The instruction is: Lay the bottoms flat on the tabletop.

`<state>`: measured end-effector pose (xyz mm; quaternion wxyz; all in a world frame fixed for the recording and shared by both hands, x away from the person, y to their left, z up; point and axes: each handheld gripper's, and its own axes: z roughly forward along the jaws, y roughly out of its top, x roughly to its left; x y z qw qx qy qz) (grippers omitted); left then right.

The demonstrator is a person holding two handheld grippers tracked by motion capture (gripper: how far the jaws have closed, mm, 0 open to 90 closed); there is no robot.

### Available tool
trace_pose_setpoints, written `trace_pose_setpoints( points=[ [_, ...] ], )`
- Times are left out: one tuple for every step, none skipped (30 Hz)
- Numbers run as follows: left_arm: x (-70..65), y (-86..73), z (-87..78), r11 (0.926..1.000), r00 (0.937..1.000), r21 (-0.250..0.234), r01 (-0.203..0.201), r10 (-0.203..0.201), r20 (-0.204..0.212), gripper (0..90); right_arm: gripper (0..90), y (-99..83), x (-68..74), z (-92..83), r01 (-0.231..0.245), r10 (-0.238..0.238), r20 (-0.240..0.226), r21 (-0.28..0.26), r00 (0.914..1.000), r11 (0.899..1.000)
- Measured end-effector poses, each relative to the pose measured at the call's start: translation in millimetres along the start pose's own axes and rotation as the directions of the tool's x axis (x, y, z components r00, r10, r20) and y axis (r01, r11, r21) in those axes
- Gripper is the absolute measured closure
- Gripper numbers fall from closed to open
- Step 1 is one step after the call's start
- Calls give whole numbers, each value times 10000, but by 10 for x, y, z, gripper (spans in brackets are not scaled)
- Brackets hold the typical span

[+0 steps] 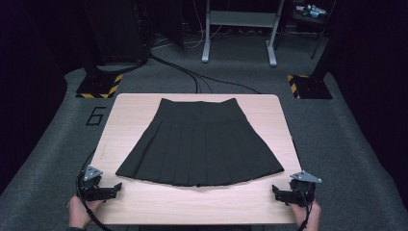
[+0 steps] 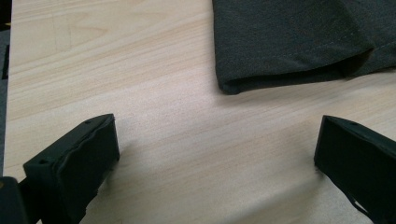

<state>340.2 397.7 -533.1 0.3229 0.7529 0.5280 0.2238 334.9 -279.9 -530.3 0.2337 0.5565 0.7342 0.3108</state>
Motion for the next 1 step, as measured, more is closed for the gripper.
trace_pose_setpoints(
  points=[
    [0,0,0,10000,10000,0,0,0,0,0,0,0,-1,0,14,-14,-3,-4,10000,10000]
  ],
)
